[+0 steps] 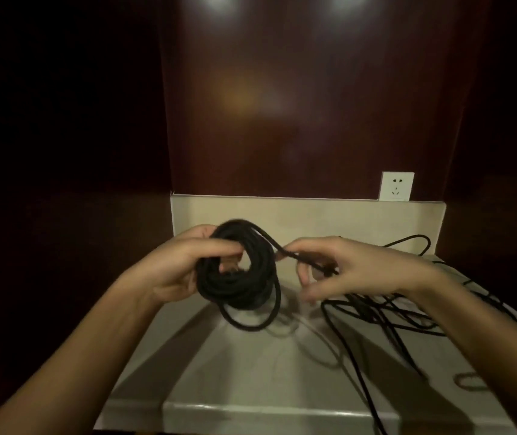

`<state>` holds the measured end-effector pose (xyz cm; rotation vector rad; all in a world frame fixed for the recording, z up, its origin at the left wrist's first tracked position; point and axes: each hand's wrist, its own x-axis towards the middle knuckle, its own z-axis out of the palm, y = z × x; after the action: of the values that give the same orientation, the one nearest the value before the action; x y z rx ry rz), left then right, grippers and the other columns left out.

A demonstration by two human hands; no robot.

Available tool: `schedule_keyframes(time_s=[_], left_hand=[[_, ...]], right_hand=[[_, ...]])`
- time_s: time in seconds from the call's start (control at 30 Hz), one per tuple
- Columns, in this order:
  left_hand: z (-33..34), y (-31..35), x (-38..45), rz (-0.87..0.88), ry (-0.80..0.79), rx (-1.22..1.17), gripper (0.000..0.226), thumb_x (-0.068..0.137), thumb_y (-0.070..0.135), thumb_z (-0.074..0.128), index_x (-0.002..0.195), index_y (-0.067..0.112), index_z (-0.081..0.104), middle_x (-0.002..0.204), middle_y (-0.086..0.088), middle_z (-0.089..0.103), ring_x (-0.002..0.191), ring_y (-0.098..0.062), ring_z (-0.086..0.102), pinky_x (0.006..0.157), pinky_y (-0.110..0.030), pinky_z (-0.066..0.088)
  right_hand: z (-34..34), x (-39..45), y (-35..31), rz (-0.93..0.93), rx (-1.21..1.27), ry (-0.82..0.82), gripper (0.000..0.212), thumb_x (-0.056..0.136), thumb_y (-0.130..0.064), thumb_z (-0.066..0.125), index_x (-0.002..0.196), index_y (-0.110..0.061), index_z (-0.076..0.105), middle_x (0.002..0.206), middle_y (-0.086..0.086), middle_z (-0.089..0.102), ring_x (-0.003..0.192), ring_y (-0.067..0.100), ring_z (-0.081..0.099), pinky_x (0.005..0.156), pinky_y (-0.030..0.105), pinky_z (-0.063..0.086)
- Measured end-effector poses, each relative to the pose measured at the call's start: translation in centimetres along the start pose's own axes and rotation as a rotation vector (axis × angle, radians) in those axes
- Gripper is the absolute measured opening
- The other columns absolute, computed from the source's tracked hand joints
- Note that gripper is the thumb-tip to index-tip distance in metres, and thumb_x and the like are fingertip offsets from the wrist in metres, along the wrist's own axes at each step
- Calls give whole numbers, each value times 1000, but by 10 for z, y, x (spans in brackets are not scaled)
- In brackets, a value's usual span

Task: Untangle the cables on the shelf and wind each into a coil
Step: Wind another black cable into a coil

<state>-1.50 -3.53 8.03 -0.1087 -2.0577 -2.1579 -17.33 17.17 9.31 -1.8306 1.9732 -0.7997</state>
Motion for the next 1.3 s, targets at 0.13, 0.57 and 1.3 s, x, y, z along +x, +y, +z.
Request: schedule_keyframes(time_s=[0.13, 0.57, 1.3], left_hand=[[-6, 2, 4, 50, 179, -162, 23, 73, 8, 75, 92, 2, 63, 77, -12, 56, 65, -17, 62, 64, -23, 57], [38, 0, 21, 107, 292, -533, 19, 77, 9, 52, 86, 3, 68, 70, -9, 71, 53, -12, 66, 47, -19, 52], [5, -7, 37, 463, 970, 1307, 19, 96, 15, 59, 111, 7, 50, 107, -16, 63, 91, -42, 62, 70, -36, 32]], right_hand=[[-17, -6, 29, 145, -518, -22, 55, 101, -34, 53, 148, -50, 30, 128, -11, 56, 121, 10, 52, 99, 22, 40], [63, 50, 12, -218, 630, 879, 37, 96, -48, 42, 110, -22, 65, 84, 5, 70, 76, 17, 66, 77, 32, 53], [96, -5, -9, 87, -668, 312, 23, 103, -39, 41, 114, -24, 55, 112, 1, 64, 103, 24, 61, 83, 35, 46]])
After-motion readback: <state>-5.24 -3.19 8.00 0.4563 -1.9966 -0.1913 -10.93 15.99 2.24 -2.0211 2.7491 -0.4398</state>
